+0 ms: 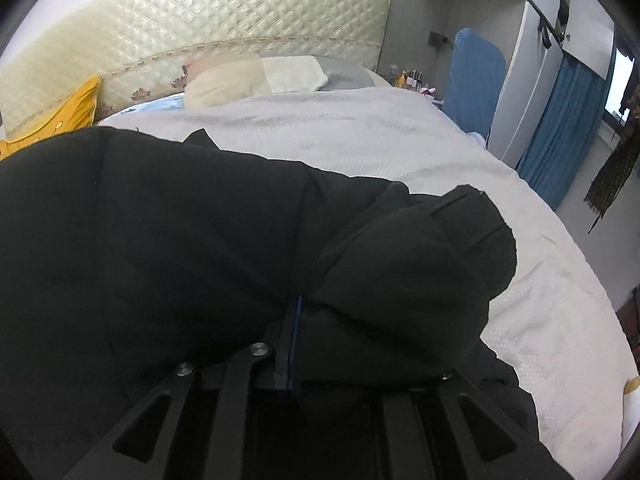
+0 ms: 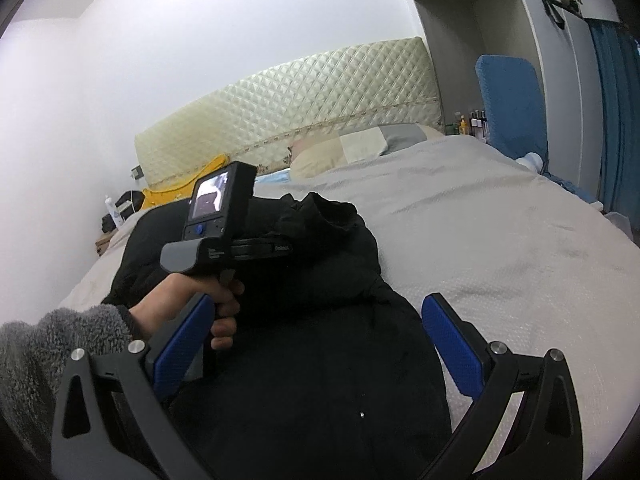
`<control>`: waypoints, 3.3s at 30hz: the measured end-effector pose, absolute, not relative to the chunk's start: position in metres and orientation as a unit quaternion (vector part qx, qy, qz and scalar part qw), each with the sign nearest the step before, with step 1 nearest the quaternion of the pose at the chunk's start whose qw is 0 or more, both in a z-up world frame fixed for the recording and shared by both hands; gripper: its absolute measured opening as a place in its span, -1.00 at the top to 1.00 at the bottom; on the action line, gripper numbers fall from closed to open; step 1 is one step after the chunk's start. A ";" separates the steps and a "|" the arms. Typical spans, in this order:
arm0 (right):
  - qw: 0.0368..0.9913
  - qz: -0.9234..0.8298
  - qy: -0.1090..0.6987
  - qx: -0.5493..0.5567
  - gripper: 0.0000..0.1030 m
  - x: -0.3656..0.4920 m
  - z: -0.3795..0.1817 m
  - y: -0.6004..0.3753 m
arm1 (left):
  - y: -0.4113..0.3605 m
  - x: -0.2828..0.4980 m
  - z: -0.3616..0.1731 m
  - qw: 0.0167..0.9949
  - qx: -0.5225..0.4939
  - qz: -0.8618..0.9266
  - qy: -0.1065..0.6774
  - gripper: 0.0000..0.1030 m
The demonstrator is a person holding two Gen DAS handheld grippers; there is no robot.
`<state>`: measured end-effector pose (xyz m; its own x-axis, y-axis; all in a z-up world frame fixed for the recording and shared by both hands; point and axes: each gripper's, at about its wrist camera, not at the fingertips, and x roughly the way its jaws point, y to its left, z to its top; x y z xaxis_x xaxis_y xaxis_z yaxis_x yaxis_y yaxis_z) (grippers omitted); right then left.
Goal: Fold large clothes
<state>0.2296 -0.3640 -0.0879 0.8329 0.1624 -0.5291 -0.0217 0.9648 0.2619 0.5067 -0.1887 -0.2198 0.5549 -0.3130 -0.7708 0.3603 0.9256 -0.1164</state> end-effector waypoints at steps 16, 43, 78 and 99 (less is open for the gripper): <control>0.956 0.038 0.269 0.108 -1.00 0.219 -0.079 -0.358 | -0.150 0.406 -0.143 0.908 0.062 -0.178 0.375 -0.32; 0.947 0.070 0.307 0.059 -0.84 0.416 -0.122 -0.272 | 0.027 0.492 -0.171 0.947 -0.009 -0.033 0.320 -0.36; 0.925 0.096 0.369 0.005 -0.93 0.459 -0.160 -0.254 | 0.039 0.501 -0.199 0.942 0.001 -0.014 0.334 -0.53; 0.947 0.109 0.294 0.071 -0.94 0.278 -0.049 -0.282 | 0.055 0.296 -0.078 0.957 -0.005 -0.038 0.289 -0.53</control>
<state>0.2780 -0.2820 -0.0489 0.8031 0.2482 -0.5417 -0.1643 0.9661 0.1990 0.2955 0.0554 -0.0777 0.8305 -0.0758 -0.5518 0.0700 0.9970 -0.0316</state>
